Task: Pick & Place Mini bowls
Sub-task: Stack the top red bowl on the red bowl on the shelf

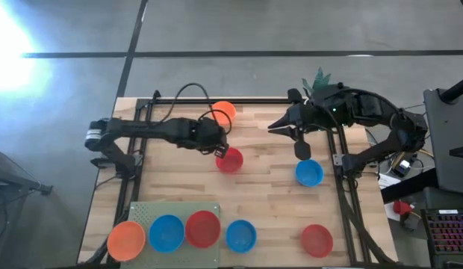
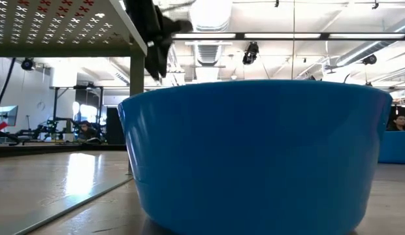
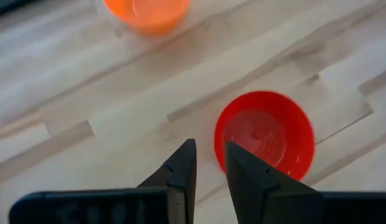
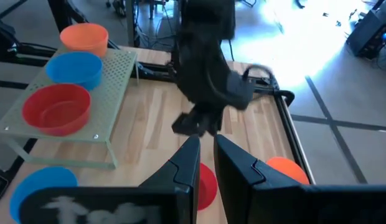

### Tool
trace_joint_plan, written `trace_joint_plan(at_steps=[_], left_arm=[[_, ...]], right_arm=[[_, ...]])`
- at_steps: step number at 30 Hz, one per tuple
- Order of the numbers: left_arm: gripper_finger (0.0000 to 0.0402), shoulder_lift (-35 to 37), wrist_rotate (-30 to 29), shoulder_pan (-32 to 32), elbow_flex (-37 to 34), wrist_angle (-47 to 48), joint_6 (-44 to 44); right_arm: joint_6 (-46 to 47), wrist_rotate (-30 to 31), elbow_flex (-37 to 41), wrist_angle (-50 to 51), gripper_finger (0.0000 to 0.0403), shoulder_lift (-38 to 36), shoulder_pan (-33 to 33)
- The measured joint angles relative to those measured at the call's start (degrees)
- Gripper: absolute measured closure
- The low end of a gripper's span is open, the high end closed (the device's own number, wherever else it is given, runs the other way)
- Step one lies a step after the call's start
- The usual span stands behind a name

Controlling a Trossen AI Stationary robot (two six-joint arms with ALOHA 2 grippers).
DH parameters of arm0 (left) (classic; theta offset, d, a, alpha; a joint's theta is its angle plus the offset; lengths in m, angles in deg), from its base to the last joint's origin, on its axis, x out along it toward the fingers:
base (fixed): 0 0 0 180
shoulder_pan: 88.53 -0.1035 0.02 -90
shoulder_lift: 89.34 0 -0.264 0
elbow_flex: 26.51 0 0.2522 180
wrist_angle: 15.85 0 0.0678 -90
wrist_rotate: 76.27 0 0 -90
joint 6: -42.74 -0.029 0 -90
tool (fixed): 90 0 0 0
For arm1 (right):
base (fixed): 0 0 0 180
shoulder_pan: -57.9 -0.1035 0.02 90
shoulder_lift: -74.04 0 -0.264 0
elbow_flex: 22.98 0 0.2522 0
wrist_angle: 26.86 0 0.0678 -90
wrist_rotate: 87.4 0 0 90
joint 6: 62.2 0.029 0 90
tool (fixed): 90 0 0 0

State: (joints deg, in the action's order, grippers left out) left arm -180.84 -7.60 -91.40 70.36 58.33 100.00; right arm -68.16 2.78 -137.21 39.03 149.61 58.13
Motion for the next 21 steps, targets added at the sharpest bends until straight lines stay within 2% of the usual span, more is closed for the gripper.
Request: trace_joint_plan(at_steps=[4, 16, 21], left_arm=[[0.0326, -3.19, 3.52, -1.38, 0.0, -0.4, 0.78], [0.0326, -10.58, 4.67, -3.22, 0.0, -1.03, 0.97], [0.0326, -13.01, 8.08, -3.42, 0.0, -4.84, -1.64]], right_arm=[[-0.02, -0.03, 0.02, 0.01, 0.036, -0.56, 0.0], [1.64, -0.14, 0.02, -0.01, 0.036, -1.32, 0.0], [1.52, -0.14, 0.02, -0.01, 0.036, -1.32, 0.0]])
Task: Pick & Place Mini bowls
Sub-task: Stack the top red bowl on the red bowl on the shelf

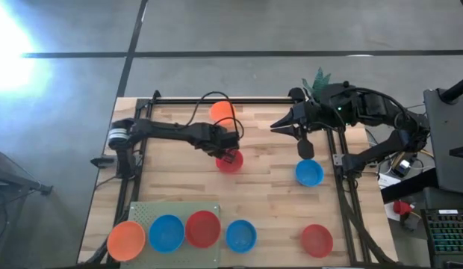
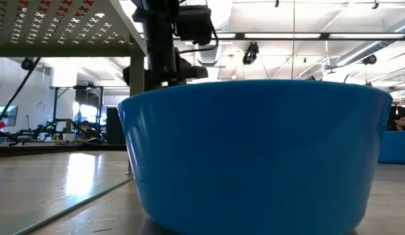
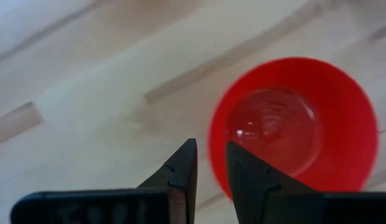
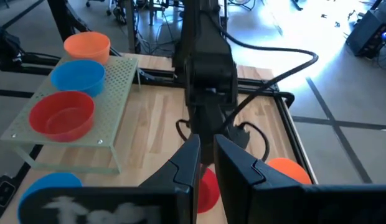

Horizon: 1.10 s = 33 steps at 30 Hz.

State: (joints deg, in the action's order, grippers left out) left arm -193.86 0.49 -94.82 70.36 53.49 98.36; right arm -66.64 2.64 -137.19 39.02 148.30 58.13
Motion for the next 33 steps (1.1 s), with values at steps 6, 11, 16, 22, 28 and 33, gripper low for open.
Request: trace_joint_plan(at_steps=[6, 11, 16, 22, 28, 33], left_arm=[[0.0326, -2.7, 0.32, -0.15, 0.0, -1.16, 0.19], [0.0326, -3.83, 0.25, -0.45, 0.0, -1.48, 0.12], [0.0326, -3.99, 0.35, -0.86, -0.85, -2.07, 0.06], [0.0326, -4.23, 0.79, -0.87, -3.58, -4.26, 0.08], [0.0326, -4.23, 1.69, -0.87, -5.56, -7.95, 0.09], [0.033, -4.23, 2.33, -0.92, -7.03, -8.71, 0.08]], right_arm=[[0.01, 0.02, 0.0, 0.0, 0.036, 0.03, 0.0], [-0.01, 0.02, 0.0, -0.02, 0.036, 0.04, 0.0], [-0.03, 0.04, 0.0, -0.02, 0.036, 0.07, 0.0], [-0.27, 0.09, 0.0, -0.02, 0.036, 0.07, 0.0], [-0.27, 0.11, 0.02, -0.02, 0.036, 0.07, 0.02], [-0.25, 0.11, 0.0, -0.02, 0.036, 0.07, 0.02]])
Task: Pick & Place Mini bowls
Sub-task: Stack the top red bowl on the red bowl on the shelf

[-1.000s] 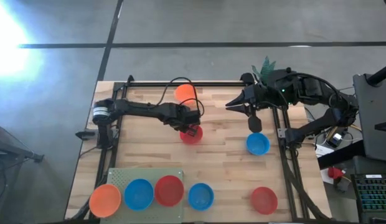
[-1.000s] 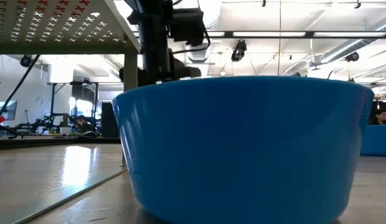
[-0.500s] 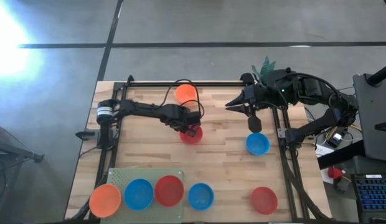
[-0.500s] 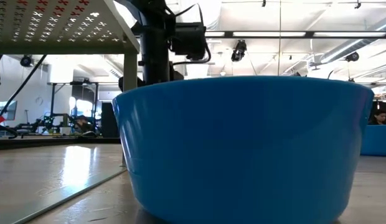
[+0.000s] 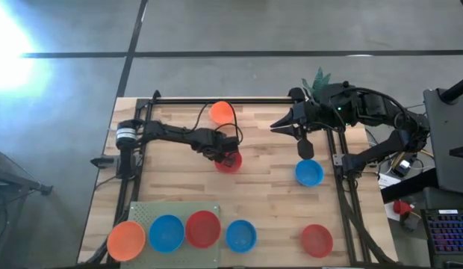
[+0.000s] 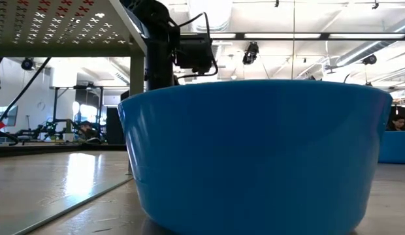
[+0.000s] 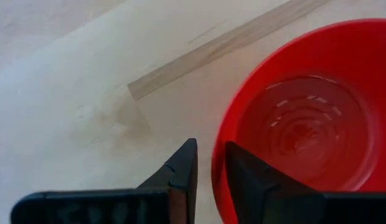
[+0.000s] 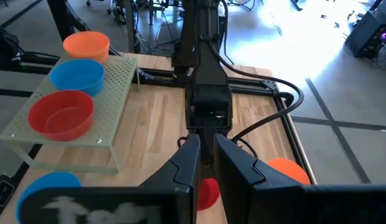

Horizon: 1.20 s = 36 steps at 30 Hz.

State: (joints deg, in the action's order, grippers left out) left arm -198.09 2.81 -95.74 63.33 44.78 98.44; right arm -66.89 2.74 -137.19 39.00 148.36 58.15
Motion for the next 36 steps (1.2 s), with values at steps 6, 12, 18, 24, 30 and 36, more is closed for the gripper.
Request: trace_joint_plan(at_steps=[6, 12, 18, 24, 30, 36], left_arm=[[0.039, 0.1, 1.13, -0.09, -0.61, -0.38, -2.12], [0.0399, 1.42, 4.04, -0.33, -0.28, 0.1, -6.25], [0.0401, 7.91, 4.39, -0.5, -0.25, 1.08, -9.3], [0.0401, 16.07, 4.31, -0.61, -0.29, 2.35, -11.73], [0.0401, 24.16, 4.26, -0.59, -0.36, 5.01, -14.81], [0.0401, 30.76, 4.6, -0.43, -0.36, 8.09, -19.92]], right_arm=[[0.01, 0.0, 0.0, -0.02, 0.036, 0.0, 0.0], [0.02, 0.0, 0.0, -0.02, 0.036, 0.0, 0.0], [0.04, 0.0, 0.0, 0.05, 0.036, 0.01, 0.0], [0.04, -0.02, 0.0, 0.09, 0.036, 0.02, 0.0], [0.22, -0.02, 0.0, 0.04, 0.036, 0.02, 0.0], [0.24, -0.01, 0.0, 0.02, 0.036, 0.02, 0.0]])
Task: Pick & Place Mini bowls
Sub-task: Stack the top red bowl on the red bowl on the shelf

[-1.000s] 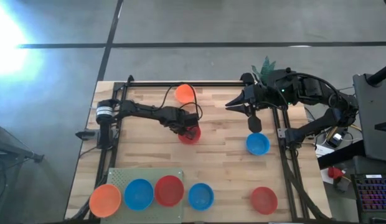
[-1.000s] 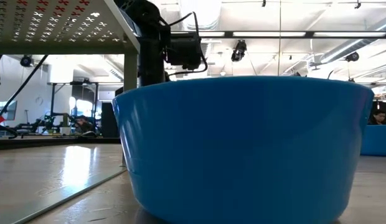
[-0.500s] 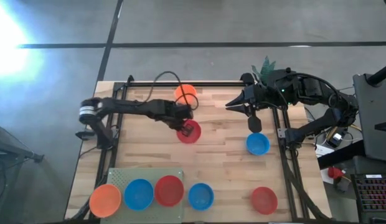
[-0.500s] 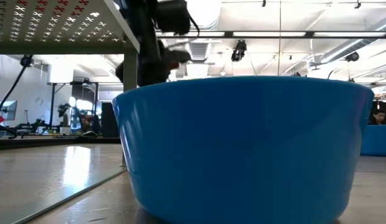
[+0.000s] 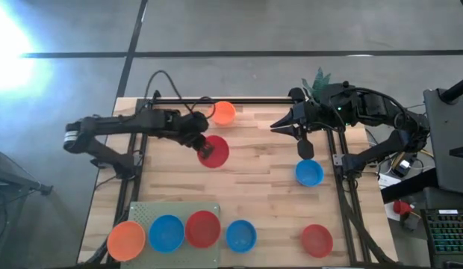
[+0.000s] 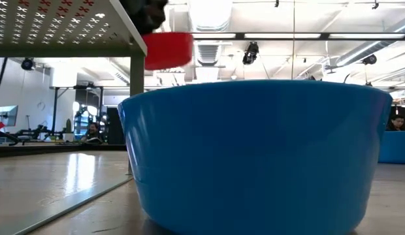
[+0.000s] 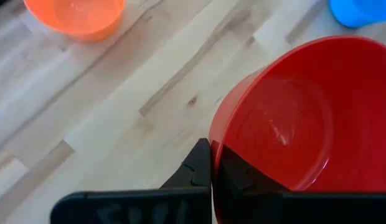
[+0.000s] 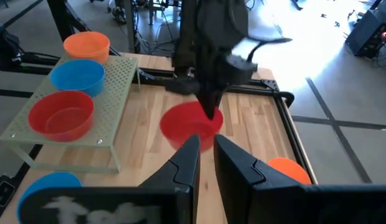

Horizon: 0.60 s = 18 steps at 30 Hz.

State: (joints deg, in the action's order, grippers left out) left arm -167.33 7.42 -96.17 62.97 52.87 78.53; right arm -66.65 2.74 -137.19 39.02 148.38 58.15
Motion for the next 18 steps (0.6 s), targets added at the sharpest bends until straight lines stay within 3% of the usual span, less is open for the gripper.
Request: trace_joint_plan(at_steps=[8, 18], left_arm=[[0.0401, 6.26, 2.72, 1.71, 1.44, 4.81, -9.74], [0.0401, 7.06, 7.61, 9.72, 4.83, 4.77, -20.03]], right_arm=[[0.0, -0.01, 0.0, -0.02, 0.036, 0.0, 0.02], [0.91, -0.01, 0.0, -0.07, 0.036, 0.0, 0.02]])
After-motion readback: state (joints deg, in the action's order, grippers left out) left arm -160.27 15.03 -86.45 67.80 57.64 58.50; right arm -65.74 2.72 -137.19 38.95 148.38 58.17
